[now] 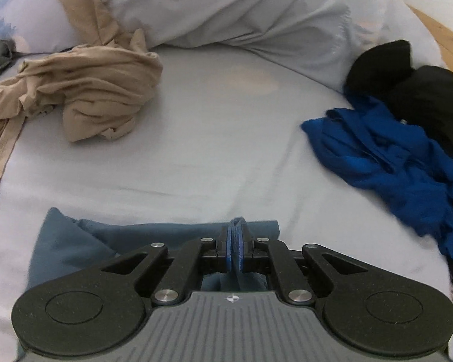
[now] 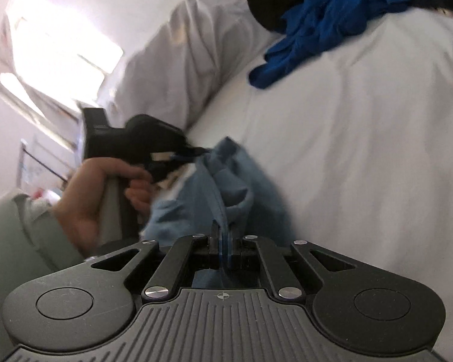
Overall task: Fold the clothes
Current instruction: 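Lay the folded teal shirt on the bed and open both grippers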
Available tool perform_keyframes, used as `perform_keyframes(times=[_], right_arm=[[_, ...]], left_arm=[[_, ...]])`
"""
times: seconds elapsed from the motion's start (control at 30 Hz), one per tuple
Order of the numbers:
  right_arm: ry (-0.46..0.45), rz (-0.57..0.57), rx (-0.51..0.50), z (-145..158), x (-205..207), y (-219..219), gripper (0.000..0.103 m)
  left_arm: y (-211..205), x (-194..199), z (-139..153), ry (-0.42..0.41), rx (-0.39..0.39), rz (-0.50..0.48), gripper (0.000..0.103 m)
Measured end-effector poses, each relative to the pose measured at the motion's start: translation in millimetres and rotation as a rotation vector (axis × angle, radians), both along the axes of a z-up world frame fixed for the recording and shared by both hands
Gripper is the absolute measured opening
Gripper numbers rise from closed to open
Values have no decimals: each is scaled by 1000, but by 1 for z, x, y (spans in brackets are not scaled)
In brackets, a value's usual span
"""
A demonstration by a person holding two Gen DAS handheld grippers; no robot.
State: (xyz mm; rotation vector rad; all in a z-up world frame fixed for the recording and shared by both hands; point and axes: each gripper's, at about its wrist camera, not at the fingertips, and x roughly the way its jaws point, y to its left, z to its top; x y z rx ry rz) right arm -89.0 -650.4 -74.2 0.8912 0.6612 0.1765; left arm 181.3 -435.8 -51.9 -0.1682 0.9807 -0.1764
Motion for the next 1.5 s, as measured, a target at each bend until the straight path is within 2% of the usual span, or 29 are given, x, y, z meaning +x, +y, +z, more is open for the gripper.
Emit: perform_keyframes(times=[0.1, 0.17, 0.2, 0.23, 0.27, 0.37, 0.47, 0.5, 0.57, 0.6, 0.7, 0.73, 0.77, 0.83, 0.93, 1.0, 1.1, 1.2, 1.3, 1.33, 1.37, 1.43, 1.5], right_arm=[[73, 17, -19, -12, 3, -5, 15], [103, 15, 1, -17, -10, -9, 45], [107, 16, 23, -19, -19, -11, 55], [88, 17, 48, -20, -30, -14, 72], [61, 21, 71, -21, -40, -16, 82], [27, 50, 46, -19, -61, -16, 83], [4, 93, -67, -8, -69, -3, 81], [-16, 90, -87, -4, -71, 2, 78], [-55, 95, -128, 5, -73, 13, 63], [-52, 113, -152, 6, -72, 20, 62], [30, 135, -233, -2, -66, 39, 43], [63, 127, -259, -5, -65, 43, 22], [96, 106, -279, -6, -67, 45, 9], [124, 72, -294, 0, -73, 49, 4], [134, 50, -357, 26, -88, 60, 4], [176, 47, -391, 34, -91, 62, 4], [310, 52, -430, 24, -88, 62, 4], [412, -43, -559, 28, -90, 62, 9], [340, -131, -558, 52, -87, 54, 13], [300, -143, -549, 61, -82, 53, 25], [258, -141, -552, 69, -71, 57, 43], [153, -96, -567, 84, -39, 68, 62], [62, -14, -591, 93, 3, 79, 64]], left_arm=[[-5, 4, -9, -26, 7, -12, 9], [-6, 4, -10, -56, 0, -30, 25], [-6, 3, -10, -72, -5, -40, 28], [-3, 2, -6, -85, -22, -53, 34], [1, 0, -2, -97, -43, -68, 42], [16, -10, 14, -143, -97, -111, 59], [47, -38, 37, -210, -112, -130, 77], [61, -49, 43, -225, -118, -124, 79], [93, -76, 53, -236, -137, -103, 84], [108, -91, 56, -233, -141, -91, 84], [158, -135, 58, -215, -129, -64, 86], [171, -147, 55, -198, -123, -65, 86], [183, -159, 50, -165, -116, -66, 86], [204, -176, 36, -84, -129, -72, 86], [218, -199, 15, 9, -214, -120, 86], [218, -210, 6, 34, -285, -156, 86], [212, -220, 1, 42, -344, -178, 86], [211, -222, 5, 36, -357, -196, 86], [225, -216, 6, 9, -388, -161, 86], [230, -212, 5, -2, -390, -148, 86], [234, -205, 5, -16, -385, -132, 86], [240, -188, 5, -39, -380, -99, 86], [244, -162, 9, -57, -388, -84, 86]])
